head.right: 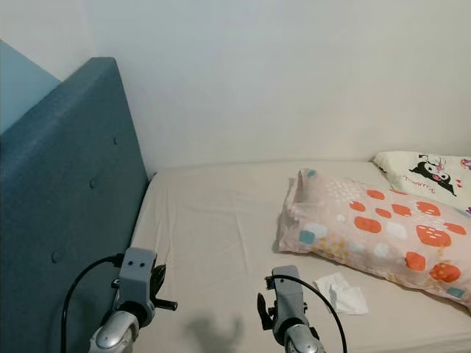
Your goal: Clean up the room
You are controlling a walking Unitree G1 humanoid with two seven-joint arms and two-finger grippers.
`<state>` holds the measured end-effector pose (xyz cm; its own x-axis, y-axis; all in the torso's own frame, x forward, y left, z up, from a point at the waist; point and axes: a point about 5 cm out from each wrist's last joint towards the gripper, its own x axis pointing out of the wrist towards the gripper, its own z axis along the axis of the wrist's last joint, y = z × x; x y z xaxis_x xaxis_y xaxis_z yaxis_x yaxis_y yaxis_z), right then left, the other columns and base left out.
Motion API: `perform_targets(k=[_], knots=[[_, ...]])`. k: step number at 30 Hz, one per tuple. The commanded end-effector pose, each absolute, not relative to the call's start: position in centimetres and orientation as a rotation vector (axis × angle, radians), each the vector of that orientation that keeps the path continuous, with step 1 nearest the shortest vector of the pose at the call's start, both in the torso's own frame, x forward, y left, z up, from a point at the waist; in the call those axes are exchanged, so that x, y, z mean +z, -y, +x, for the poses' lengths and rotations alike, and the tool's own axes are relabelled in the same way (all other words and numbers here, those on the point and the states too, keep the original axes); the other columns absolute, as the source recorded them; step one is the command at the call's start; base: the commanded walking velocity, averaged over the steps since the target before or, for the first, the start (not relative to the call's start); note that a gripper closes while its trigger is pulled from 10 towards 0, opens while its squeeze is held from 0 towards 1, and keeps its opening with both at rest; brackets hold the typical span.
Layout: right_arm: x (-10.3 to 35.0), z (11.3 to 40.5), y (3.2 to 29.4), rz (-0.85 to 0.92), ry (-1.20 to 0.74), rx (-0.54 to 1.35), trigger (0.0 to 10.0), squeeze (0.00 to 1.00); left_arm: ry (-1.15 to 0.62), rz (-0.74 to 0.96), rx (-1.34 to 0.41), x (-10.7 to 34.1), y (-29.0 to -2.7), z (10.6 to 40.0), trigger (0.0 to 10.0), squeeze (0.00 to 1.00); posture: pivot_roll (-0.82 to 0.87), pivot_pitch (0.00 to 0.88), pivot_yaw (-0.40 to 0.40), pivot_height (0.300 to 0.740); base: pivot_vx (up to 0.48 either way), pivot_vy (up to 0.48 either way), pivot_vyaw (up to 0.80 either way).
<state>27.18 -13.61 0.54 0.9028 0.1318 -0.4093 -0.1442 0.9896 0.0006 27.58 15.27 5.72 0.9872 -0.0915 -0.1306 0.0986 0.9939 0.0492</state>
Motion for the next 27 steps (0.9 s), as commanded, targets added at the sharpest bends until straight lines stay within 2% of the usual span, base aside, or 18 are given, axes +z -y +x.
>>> perform_targets(k=[1, 14, 27], knots=[[0.10, 26.88, 13.72, -0.014, -0.442, 0.137, 10.0, 0.00, -0.179, 0.064, -0.104, 4.76, -15.38, 27.09, 10.0, 0.00, 0.05, 0.114, -0.056, 0.735, 0.000, 0.000, 0.00], [0.02, 26.74, 13.76, -0.007, -0.446, 0.135, 10.0, 0.00, -0.181, 0.086, -0.158, 4.66, -14.80, 27.00, 10.0, 0.00, 0.05, 0.108, -0.052, 0.735, 0.000, 0.000, 0.00], [-0.06, 26.61, 13.83, -0.005, -0.449, 0.133, 10.0, 0.00, -0.179, 0.088, -0.171, 4.72, -14.67, 26.88, 10.0, 0.00, 0.04, 0.112, -0.051, 0.735, 0.000, -0.344, 0.00]])
